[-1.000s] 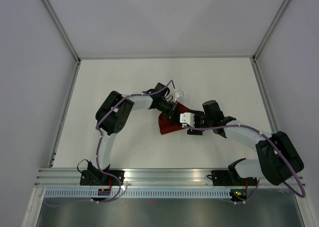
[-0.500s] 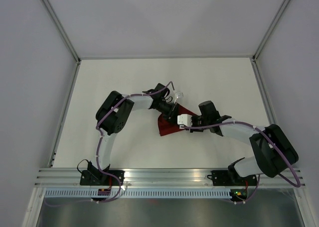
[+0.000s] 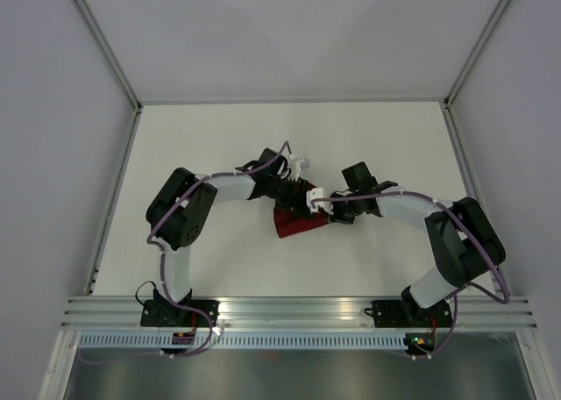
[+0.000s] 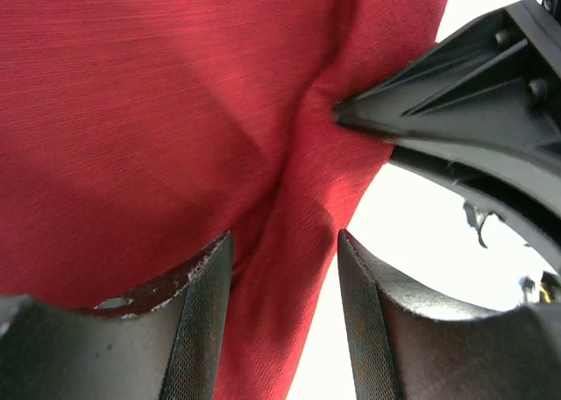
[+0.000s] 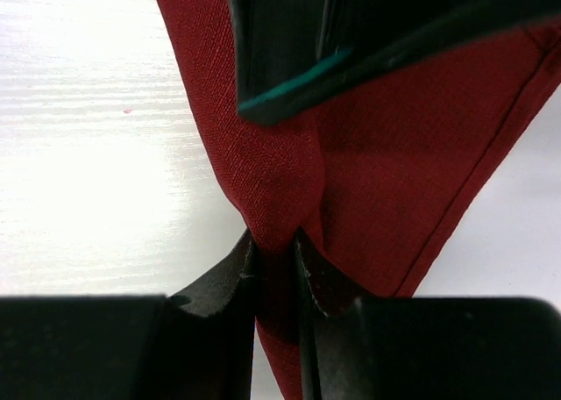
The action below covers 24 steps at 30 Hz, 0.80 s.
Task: Fold the napkin, place the utensils inside, and roll it up
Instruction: Roll the napkin at the center of the board.
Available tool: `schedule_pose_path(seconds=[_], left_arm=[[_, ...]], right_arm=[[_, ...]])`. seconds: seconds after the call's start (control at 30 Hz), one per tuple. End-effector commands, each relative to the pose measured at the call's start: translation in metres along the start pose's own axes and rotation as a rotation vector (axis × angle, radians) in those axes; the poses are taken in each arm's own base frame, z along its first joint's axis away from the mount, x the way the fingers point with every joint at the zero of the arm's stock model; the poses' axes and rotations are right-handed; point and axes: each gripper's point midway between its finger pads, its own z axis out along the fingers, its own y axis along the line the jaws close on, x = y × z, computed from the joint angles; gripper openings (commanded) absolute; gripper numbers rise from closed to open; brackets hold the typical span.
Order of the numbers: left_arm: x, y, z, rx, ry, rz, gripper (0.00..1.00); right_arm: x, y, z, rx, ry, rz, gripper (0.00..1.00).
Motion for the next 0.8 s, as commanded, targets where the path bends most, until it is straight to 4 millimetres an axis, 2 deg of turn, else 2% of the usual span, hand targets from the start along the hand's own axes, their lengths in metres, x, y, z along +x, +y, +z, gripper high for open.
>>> schedule_pose_path(seconds=[0.0,0.07,0.1,0.17,0.2,0.27,0.3,0.33,0.4,0.47,0.5,0.53,0.57,0.6,0.63,0.67,0.7,0.73,0.77], left_arm=[[-0.035,0.004,-0.028,-0.094,-0.183,-0.014,0.56],[-0.041,0.007,-0.036,-0.120,-0.261,0.000,0.56],[-0.048,-0.001,-0.048,-0.122,-0.311,0.028,0.56],[-0.049,0.005,-0.058,-0.176,-0.383,0.045,0.56],[-0.058,-0.001,-0.072,-0.205,-0.447,0.069,0.56],[-0.054,0.000,-0.084,-0.237,-0.521,0.098,0.56],[-0.065,-0.013,-0.105,-0.246,-0.610,0.135,0.56],[-0.056,-0.010,-0.109,-0.261,-0.644,0.152,0.56],[-0.056,-0.014,-0.127,-0.307,-0.731,0.185,0.56],[-0.049,-0.024,-0.145,-0.359,-0.799,0.262,0.56],[-0.044,-0.033,-0.144,-0.351,-0.790,0.309,0.56],[-0.044,-0.034,-0.154,-0.429,-0.817,0.372,0.57],[-0.038,-0.048,-0.145,-0.418,-0.793,0.430,0.57],[-0.036,-0.042,-0.148,-0.497,-0.786,0.444,0.57],[-0.038,-0.049,-0.149,-0.522,-0.786,0.481,0.58],[-0.032,-0.059,-0.139,-0.545,-0.748,0.564,0.59],[-0.029,-0.054,-0.137,-0.601,-0.717,0.586,0.60],[-0.035,-0.062,-0.136,-0.620,-0.712,0.625,0.60],[-0.030,-0.071,-0.126,-0.625,-0.675,0.694,0.60]], right_arm=[[0.016,0.019,0.002,-0.137,0.052,0.082,0.16],[0.023,0.026,0.004,-0.202,0.073,0.124,0.15],[0.019,0.015,0.003,-0.199,0.067,0.125,0.15],[0.026,0.024,0.007,-0.273,0.096,0.174,0.15],[0.026,0.017,0.010,-0.291,0.101,0.189,0.15],[0.029,0.022,0.009,-0.347,0.124,0.236,0.15],[0.026,0.012,0.010,-0.337,0.123,0.241,0.15],[0.032,0.017,0.012,-0.372,0.153,0.273,0.16],[0.034,0.012,0.017,-0.401,0.170,0.302,0.15],[0.033,0.011,0.019,-0.444,0.181,0.340,0.15],[0.033,0.011,0.020,-0.457,0.185,0.350,0.15],[0.033,0.015,0.017,-0.488,0.197,0.371,0.15],[0.033,0.014,0.017,-0.497,0.198,0.379,0.15],[0.032,0.009,0.020,-0.503,0.201,0.388,0.15],[0.033,0.009,0.021,-0.515,0.203,0.396,0.15],[0.032,0.014,0.018,-0.549,0.213,0.417,0.15],[0.028,0.006,0.018,-0.546,0.207,0.414,0.15],[0.031,0.009,0.022,-0.569,0.218,0.429,0.15],[0.032,0.011,0.020,-0.591,0.229,0.450,0.15]])
